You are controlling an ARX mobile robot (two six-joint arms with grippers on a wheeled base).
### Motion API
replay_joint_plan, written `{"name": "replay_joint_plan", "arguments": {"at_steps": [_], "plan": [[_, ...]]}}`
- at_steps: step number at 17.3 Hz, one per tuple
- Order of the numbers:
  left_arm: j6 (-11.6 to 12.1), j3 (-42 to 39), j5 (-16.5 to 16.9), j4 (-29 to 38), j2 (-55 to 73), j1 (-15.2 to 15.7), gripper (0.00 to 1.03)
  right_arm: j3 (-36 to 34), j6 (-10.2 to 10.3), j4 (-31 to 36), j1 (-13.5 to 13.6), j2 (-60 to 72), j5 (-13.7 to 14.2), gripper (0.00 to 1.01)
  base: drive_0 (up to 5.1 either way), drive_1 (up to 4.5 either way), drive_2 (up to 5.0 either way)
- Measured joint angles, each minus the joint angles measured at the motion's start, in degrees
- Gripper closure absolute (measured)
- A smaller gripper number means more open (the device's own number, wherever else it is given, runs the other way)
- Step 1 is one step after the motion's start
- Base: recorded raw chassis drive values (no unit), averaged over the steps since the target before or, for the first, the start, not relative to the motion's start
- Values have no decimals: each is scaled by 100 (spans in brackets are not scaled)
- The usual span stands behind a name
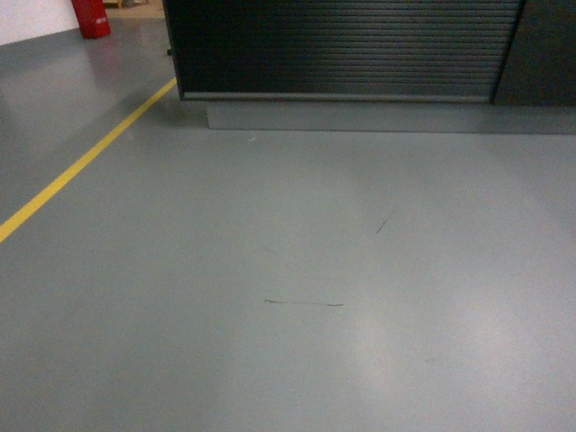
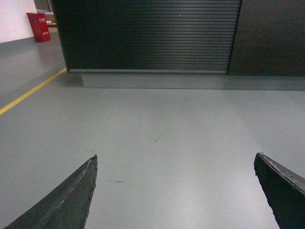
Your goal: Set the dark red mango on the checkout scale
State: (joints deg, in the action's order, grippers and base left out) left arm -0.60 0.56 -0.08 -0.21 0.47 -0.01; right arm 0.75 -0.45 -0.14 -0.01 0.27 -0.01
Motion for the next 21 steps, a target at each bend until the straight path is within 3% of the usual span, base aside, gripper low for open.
{"name": "replay_joint_plan", "arguments": {"at_steps": [21], "plan": [[0, 0, 4, -22, 0, 0, 5, 0, 2, -11, 0, 2, 2, 3, -3, 431, -436]]}}
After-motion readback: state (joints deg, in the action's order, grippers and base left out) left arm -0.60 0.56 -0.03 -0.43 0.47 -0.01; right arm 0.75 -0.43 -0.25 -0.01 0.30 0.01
